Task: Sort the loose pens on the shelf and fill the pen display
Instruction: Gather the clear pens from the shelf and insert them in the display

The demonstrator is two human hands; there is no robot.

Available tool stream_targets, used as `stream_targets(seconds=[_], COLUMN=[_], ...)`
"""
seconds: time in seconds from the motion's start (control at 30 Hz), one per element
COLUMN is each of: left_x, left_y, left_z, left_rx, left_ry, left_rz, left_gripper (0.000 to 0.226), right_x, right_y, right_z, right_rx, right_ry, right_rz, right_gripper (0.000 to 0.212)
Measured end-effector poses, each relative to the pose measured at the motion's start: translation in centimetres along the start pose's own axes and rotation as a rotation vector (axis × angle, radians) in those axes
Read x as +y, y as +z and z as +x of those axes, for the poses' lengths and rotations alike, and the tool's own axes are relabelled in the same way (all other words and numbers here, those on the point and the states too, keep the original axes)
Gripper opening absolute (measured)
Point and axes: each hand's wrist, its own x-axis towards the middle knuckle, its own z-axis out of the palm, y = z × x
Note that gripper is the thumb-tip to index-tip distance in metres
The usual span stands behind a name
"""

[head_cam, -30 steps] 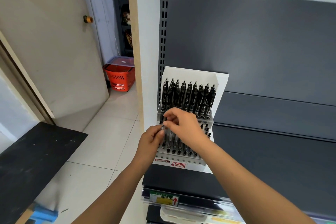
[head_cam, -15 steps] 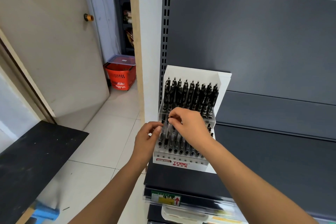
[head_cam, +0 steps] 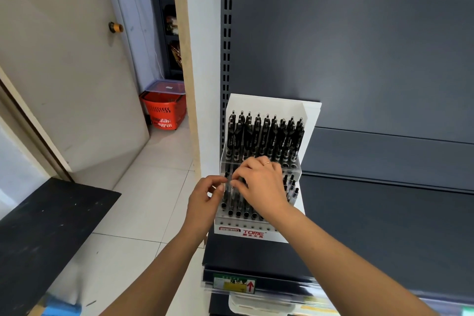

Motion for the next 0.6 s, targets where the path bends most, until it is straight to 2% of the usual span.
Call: stream_targets(seconds=[0.13,0.23,0.4,0.5,0.6], left_x=[0.4,0.9,1.6,1.4,1.3], left_y=[0.1,0.0,0.1,1.0,1.3], left_z=[0.1,0.4,1.9,2.1,1.9], left_rx=[0.006,0.026,-0.043,-0.075,-0.088], left_ry=[0.038,0.143,0.377,0.456,0.416], left_rz=[0.070,0.180,0.473,0.561,0.509], left_gripper=[0.018,0.021,0.033,0.030,0.026], right_x=[-0.1,0.6,3.7,4.5,4.7], right_y=[0.0,-0.6,-0.9,-0.5,0.0], right_z=[-0.1,-0.3,-1.4,-2.3,-2.7], right_rx=[-0.008,0.000,0.188,0.212,0.227], right_ry=[-0.031,-0.027,0.092,0.148,0.162], right_rz=[-0.021,0.019,0.015,-0.001,0.013], right_gripper=[0.020,0.022,0.012,0.025,0.040])
